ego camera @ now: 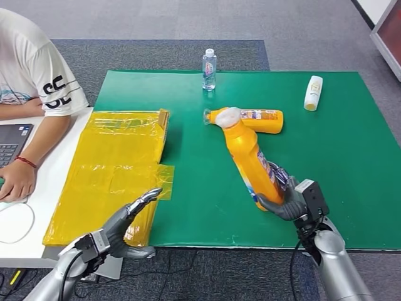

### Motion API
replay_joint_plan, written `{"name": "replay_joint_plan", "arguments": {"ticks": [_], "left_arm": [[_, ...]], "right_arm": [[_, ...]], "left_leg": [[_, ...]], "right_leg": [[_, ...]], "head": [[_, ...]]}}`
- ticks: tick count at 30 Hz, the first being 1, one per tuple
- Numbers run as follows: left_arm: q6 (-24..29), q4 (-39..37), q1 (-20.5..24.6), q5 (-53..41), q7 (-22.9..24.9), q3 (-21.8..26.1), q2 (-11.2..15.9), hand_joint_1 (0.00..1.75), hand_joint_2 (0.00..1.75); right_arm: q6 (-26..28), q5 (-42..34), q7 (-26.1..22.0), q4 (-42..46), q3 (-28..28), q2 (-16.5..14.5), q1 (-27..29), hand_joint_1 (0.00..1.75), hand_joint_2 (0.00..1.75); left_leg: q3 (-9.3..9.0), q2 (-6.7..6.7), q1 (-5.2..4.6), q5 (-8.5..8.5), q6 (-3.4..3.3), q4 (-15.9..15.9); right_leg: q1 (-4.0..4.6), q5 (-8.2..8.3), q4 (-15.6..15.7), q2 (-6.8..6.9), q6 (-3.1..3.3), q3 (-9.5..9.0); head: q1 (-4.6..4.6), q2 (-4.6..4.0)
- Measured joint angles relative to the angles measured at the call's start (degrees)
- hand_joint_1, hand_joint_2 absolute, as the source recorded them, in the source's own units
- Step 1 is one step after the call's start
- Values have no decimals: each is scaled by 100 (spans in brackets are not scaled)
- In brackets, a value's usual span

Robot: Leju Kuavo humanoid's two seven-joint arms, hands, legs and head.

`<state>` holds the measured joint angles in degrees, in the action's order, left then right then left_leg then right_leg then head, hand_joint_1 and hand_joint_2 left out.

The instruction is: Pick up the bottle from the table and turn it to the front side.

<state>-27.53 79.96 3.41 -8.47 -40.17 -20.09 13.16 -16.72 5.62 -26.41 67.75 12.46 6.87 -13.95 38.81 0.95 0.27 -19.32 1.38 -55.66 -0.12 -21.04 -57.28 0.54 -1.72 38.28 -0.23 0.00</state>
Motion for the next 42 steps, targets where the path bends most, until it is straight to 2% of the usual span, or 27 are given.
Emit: {"name": "replay_joint_plan", "arguments": {"ticks": [3, 8, 15, 20, 31, 37, 42], "left_arm": [[-658, -21, 102, 616, 0, 17, -8, 0, 175], [-1393, -210, 444, 1065, 0, 145, -9, 0, 175], [-2068, -556, 1059, 1278, 0, 388, -44, 0, 175], [-2171, -852, 1390, 1266, 0, 520, -50, 0, 175], [-2189, -1053, 1605, 1236, -2, 593, -35, 0, 175], [-2217, -1099, 1803, 1268, -2, 627, -44, 0, 175], [-2237, -1109, 2023, 1310, -2, 608, -218, 0, 175]], "right_arm": [[-157, 110, -156, 178, 5, -54, 10, 175, 175], [-400, 179, -346, 548, 193, -141, 10, 175, 175], [-552, 196, -522, 859, 667, -245, -24, 175, 175], [-500, 256, -619, 919, 980, -256, -66, 175, 175], [-397, 385, -767, 1002, 1335, -256, -78, 175, 175], [214, 942, -712, 1046, 1629, -297, -72, 175, 175], [786, 1505, -471, 1032, 1912, -547, -105, 175, 175]], "left_leg": [[1, 0, 0, 1, 0, 0], [1, 0, 0, 5, 2, 0], [1, 0, 1, 13, 3, 0], [2, 0, 1, 15, 1, 0], [4, 0, 1, 15, 2, 0], [5, 1, 1, 16, 2, 0], [5, 1, 1, 18, 2, 0]], "right_leg": [[0, 0, 0, 0, 0, 0], [0, 2, 0, 0, 1, 1], [2, 6, -2, 0, 3, 1], [1, 8, -2, 0, 2, 1], [2, 9, -2, -1, 3, 7], [2, 10, -2, -1, 5, 8], [2, 12, -2, 0, 7, 9]], "head": [[1, 0], [1, 0], [1, 0], [1, 0], [-1, 0], [1, 0], [0, 0]]}}
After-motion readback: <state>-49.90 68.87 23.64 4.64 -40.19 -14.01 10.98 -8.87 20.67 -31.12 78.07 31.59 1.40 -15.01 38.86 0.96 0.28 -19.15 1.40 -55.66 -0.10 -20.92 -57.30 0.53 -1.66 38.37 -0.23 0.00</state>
